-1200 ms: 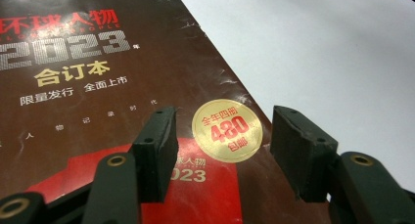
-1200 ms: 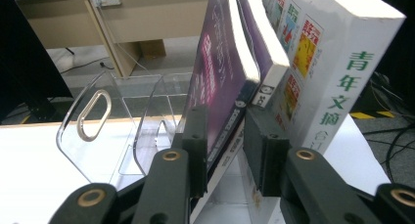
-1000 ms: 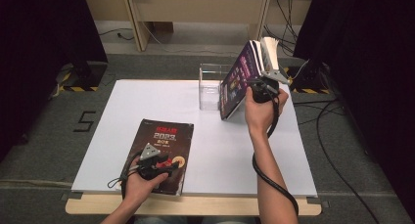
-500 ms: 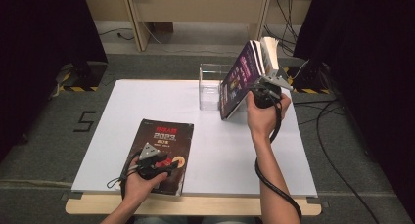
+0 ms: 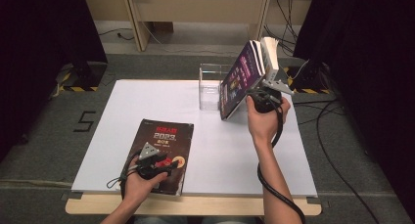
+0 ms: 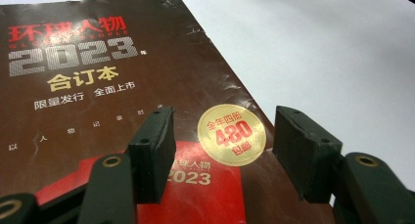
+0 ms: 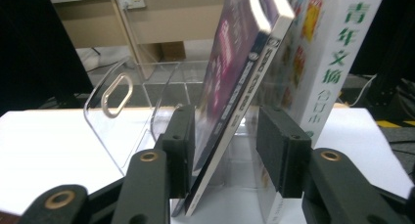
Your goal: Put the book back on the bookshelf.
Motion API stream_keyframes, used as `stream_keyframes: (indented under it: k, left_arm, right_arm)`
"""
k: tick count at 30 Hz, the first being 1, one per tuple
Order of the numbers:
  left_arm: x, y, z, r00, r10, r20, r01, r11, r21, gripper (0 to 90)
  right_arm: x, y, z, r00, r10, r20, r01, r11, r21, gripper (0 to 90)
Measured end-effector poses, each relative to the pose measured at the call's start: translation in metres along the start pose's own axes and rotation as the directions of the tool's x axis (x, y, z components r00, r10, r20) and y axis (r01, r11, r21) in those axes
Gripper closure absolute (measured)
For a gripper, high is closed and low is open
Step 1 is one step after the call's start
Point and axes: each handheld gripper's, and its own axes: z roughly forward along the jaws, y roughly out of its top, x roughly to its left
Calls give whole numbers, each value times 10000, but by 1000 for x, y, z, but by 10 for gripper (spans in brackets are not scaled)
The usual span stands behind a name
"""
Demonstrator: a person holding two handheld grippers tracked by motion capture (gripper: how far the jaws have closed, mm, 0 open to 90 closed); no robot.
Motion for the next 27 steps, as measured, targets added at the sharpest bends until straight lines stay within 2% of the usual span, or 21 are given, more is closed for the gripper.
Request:
stream_keyframes:
  k: [14, 27]
  left_arm:
    - [3, 4, -4, 9998, -52, -170, 49, 9999, -140, 377]
    - [12, 7, -9, 9990, -142, -413, 132, 9996, -261, 374]
  right_arm:
    - [2, -19, -6, 9997, -229, -23, 230, 9987, 451, 569]
    - [9, -38, -11, 9993, -216, -311, 246, 9950, 971, 565]
